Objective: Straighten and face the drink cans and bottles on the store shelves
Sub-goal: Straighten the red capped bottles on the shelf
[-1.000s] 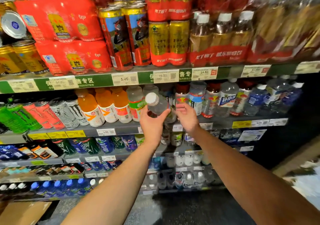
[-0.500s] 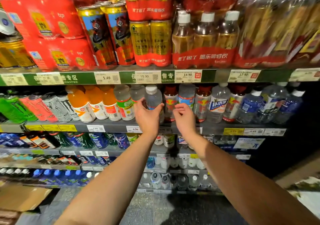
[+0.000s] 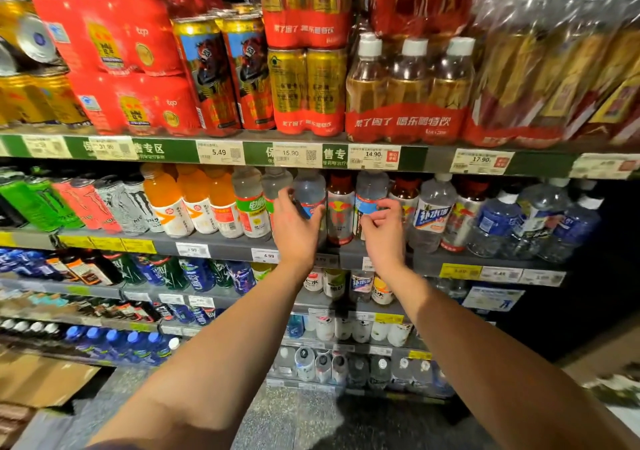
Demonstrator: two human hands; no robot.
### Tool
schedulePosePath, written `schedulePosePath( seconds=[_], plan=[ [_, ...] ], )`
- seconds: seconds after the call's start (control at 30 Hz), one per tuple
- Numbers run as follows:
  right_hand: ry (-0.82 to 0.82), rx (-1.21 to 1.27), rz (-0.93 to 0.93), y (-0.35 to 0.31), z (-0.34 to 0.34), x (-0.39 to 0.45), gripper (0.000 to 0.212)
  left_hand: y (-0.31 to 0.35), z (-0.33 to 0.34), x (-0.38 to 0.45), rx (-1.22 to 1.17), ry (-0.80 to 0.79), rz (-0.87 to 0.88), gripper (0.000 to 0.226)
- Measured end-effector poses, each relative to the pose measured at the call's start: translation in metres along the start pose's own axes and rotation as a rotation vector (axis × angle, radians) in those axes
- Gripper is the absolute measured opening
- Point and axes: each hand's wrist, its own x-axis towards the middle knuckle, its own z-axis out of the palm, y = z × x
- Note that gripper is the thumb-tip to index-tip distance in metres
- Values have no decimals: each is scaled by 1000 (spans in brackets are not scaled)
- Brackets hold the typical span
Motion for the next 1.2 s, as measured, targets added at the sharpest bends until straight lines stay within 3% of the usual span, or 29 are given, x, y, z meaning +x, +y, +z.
schedulePosePath(
  seconds=[0.13,0.27,0.37,0.57,0.73,0.9,1.0,1.2],
  plan=[
    [4,-10,0,-2,-7,4,61,10,3,-11,-38,24,40,51],
    [-100,-96,21,-6,-10,12,88,19,16,-23,17,-269,71,60],
    [-123,-204,37,-13,-12,18,77,20,22,-20,53,-385,67,79],
    [-127,-290,21,-20,-14,32,39,23,30,-11,149,-473,92,83],
    [-89,-327,-45,-17,-18,33,47,20,28,-7,81,-409,96,67],
    [24,-266,-185,-15,-20,19,67,18,23,-17,28,-192,188,48],
    [100,-266,-222,-14,-20,12,74,20,22,-22,1,-126,229,50],
    [117,-139,-154,-7,-22,-6,80,17,21,-28,-141,-253,111,73]
  ],
)
